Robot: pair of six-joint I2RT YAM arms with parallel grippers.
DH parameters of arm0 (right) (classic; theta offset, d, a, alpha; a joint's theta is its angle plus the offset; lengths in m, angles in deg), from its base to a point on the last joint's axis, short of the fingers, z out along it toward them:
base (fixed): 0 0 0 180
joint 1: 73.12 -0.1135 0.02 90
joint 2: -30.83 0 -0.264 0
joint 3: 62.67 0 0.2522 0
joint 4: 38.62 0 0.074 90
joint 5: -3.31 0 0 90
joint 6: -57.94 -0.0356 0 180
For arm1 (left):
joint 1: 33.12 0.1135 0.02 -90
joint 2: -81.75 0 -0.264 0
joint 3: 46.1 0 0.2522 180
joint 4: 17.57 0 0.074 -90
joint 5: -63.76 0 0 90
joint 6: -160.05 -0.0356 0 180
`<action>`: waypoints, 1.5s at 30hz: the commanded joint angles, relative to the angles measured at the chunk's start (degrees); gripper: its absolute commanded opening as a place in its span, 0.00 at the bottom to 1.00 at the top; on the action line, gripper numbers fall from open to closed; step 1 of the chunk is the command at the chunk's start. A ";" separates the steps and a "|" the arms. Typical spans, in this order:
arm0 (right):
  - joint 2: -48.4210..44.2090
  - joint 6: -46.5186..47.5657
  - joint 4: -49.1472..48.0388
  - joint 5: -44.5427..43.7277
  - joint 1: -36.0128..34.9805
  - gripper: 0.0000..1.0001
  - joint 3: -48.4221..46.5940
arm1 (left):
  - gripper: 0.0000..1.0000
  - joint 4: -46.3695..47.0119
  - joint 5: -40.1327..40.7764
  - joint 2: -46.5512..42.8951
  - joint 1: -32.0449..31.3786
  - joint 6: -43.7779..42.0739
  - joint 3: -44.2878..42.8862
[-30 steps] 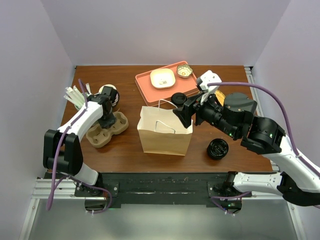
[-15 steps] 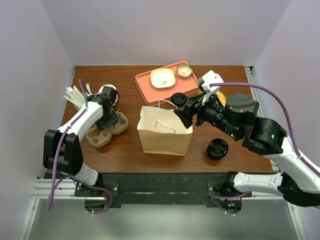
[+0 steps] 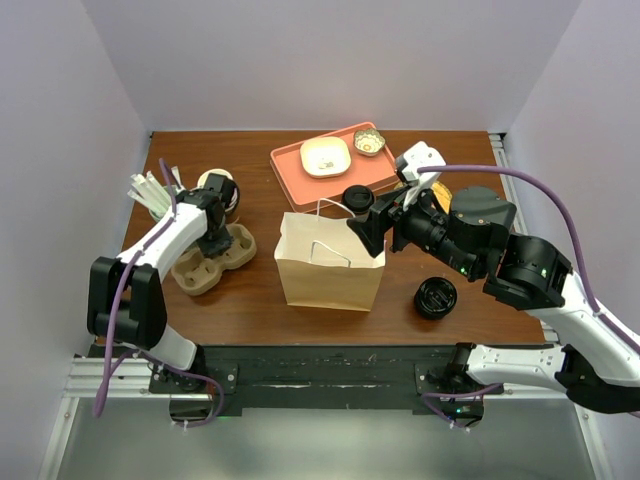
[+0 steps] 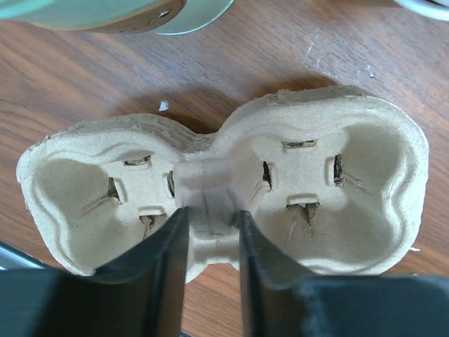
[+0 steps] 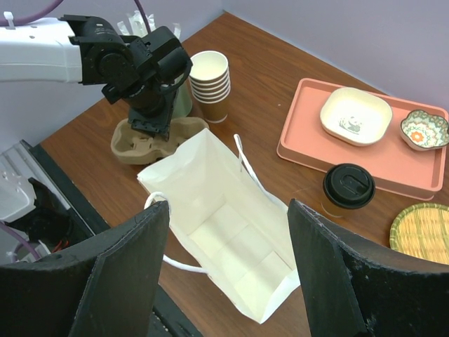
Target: Pack the takeout coffee
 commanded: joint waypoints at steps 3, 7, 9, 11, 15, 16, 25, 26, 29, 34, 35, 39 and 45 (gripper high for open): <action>-0.33 -0.84 -2.37 0.27 -0.11 0.72 -0.05 | 0.18 -3.19 2.60 -1.23 0.25 0.48 -3.46; -0.42 -1.19 -2.46 0.27 -0.11 0.72 0.22 | 0.20 -4.53 3.49 -3.08 0.25 0.58 -4.88; -0.42 -1.28 -2.64 0.36 -0.11 0.72 0.48 | 0.27 -3.39 3.05 -3.87 0.25 0.31 -4.26; -0.33 -1.37 -2.81 0.62 -0.11 0.72 0.48 | 0.36 -2.42 2.78 -3.87 0.25 0.14 -3.12; -0.24 -1.46 -2.99 0.71 -0.11 0.72 0.39 | 0.51 -0.75 1.03 -2.47 0.25 -1.18 -1.72; -0.33 -1.54 -2.99 0.71 -0.11 0.72 0.31 | 0.52 -0.40 1.02 -2.38 0.17 -1.62 -1.10; -0.24 -1.19 -2.55 0.18 -0.11 0.72 0.22 | 0.60 2.68 0.50 -0.97 0.25 -1.97 1.19; -0.33 -1.10 -2.64 0.10 -0.20 0.72 0.30 | 0.60 2.94 0.58 -0.80 0.25 -1.89 1.27; -0.24 -0.75 -2.64 -0.08 -0.11 0.72 0.39 | 0.56 3.29 0.93 -0.01 0.34 -2.15 1.19; 0.02 -0.40 -2.64 -0.25 -0.11 0.72 0.22 | 0.47 2.51 1.90 1.23 0.34 -2.33 -0.04; 0.02 -0.23 -2.64 -0.25 -0.11 0.72 0.13 | 0.43 2.42 1.90 1.31 0.34 -2.33 -0.13; 0.20 -0.22 -2.37 -0.25 -0.11 0.72 0.13 | 0.34 1.63 2.16 0.79 0.34 -2.33 -0.66; -0.15 -0.92 -2.29 0.10 -0.11 0.72 0.30 | 0.28 -2.24 2.78 -0.70 0.25 -2.06 -4.08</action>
